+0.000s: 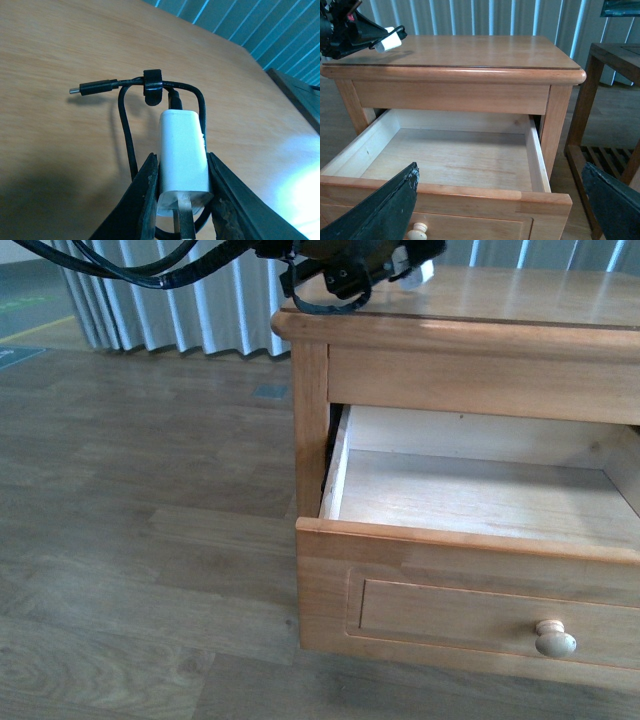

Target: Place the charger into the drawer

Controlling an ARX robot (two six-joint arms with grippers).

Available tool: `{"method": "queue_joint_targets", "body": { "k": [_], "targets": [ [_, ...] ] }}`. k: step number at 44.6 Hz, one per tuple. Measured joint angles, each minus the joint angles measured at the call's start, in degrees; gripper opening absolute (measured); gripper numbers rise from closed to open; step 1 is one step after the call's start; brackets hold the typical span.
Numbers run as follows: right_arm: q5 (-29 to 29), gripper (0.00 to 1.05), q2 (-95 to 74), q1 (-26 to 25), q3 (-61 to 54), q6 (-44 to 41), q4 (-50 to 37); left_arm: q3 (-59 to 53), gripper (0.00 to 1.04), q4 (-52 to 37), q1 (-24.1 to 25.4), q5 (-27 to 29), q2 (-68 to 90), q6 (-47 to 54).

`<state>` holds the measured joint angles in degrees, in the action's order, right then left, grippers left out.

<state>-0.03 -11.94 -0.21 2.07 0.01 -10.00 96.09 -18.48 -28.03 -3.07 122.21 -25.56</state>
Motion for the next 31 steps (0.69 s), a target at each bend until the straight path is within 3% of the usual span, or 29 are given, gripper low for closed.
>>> {"method": "queue_joint_targets", "body": {
  "k": [15,31],
  "targets": [
    [-0.02,0.96,0.0,0.0,0.0,0.0,0.0,-18.36,0.25,-4.7,-9.29,-3.34,-11.93,1.4],
    [0.0,0.96,0.0,0.0,0.0,0.0,0.0,-24.79,0.25,-5.57,-10.99,-4.17,-12.31,2.38]
  ]
}}
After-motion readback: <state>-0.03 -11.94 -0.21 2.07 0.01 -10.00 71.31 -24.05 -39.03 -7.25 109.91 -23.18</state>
